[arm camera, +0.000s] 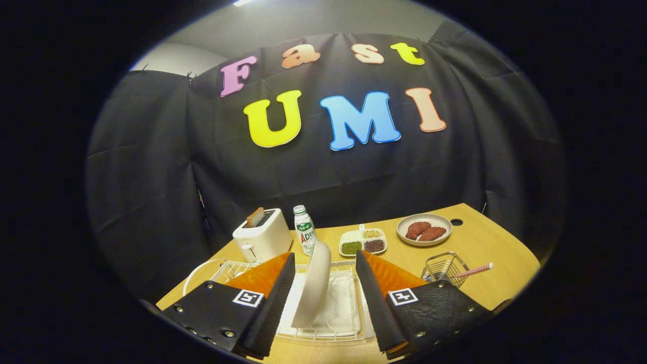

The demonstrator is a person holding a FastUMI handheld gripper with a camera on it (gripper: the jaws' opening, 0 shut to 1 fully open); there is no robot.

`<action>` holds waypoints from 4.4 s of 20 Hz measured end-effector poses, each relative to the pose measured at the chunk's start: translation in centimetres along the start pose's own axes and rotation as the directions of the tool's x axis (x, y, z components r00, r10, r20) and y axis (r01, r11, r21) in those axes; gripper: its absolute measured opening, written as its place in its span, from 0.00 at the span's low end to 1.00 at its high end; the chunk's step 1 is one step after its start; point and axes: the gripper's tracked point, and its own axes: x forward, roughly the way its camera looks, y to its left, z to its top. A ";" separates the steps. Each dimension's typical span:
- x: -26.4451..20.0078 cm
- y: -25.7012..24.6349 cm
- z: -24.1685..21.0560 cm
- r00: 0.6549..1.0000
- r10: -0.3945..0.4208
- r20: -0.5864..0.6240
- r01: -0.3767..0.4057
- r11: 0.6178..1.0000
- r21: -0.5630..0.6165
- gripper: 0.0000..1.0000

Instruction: Take the plate from the dish rack, then take the spoon from the basket and place it into the plate.

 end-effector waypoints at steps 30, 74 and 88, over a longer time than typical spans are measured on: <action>6.0 1.9 -1.2 0.870 -0.447 -0.207 0.348 0.855 -0.384 0.20; -15.1 -6.8 -16.1 0.870 -0.163 -0.466 0.259 0.954 0.148 0.20; -14.4 -6.7 -21.3 0.844 -0.079 -0.531 0.286 0.903 0.321 0.32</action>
